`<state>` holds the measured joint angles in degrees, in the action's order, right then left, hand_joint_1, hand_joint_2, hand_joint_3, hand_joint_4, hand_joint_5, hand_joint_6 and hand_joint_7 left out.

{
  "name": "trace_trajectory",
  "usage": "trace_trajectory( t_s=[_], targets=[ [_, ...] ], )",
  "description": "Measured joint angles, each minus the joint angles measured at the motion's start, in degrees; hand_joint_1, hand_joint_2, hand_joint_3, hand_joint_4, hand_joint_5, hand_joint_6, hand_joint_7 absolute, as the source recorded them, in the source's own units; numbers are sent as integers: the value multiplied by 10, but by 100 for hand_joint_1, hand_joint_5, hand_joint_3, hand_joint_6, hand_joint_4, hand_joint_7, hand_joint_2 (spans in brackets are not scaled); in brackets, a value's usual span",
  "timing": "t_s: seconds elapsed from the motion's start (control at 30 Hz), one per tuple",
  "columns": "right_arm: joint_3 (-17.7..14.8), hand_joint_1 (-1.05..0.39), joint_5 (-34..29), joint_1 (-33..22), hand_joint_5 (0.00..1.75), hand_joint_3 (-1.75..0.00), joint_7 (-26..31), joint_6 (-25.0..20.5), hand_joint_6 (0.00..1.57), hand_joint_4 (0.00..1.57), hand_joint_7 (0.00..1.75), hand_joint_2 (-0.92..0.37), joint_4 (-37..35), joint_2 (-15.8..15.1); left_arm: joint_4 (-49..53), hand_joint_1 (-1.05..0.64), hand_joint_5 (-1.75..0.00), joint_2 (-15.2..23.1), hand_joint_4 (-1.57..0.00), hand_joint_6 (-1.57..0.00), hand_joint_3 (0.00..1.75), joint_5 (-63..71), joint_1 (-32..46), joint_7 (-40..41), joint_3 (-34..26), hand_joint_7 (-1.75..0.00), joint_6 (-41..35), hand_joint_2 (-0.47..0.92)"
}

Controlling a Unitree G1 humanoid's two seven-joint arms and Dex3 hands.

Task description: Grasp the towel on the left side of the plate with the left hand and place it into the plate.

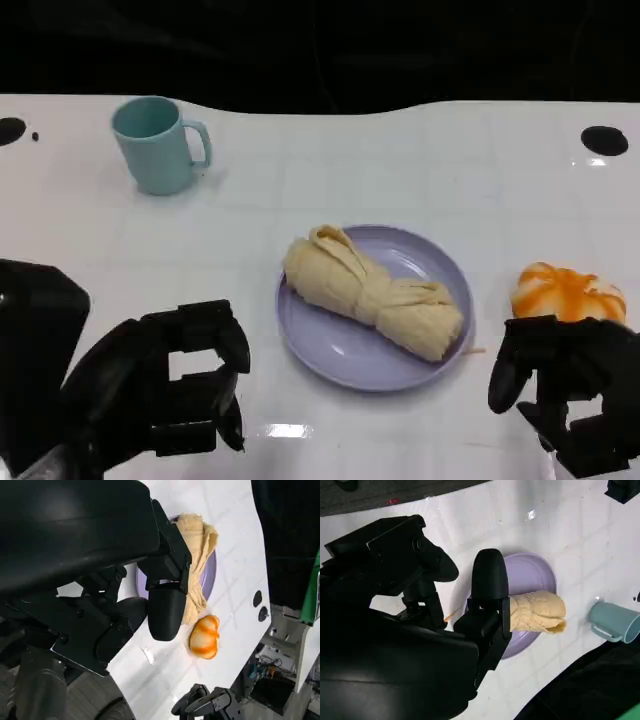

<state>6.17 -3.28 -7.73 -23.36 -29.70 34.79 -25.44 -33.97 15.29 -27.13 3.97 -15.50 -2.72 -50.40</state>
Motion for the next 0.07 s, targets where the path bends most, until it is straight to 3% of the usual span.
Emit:
trace_trajectory(
  t_s=[0.07],
  targets=[
    [0,4,1,1,175,-103,-2,0,67,69,145,-61,0,0,0,-8,-175,0,-82,-73,133,0,0,0,0,-164,0,50]
  ],
)
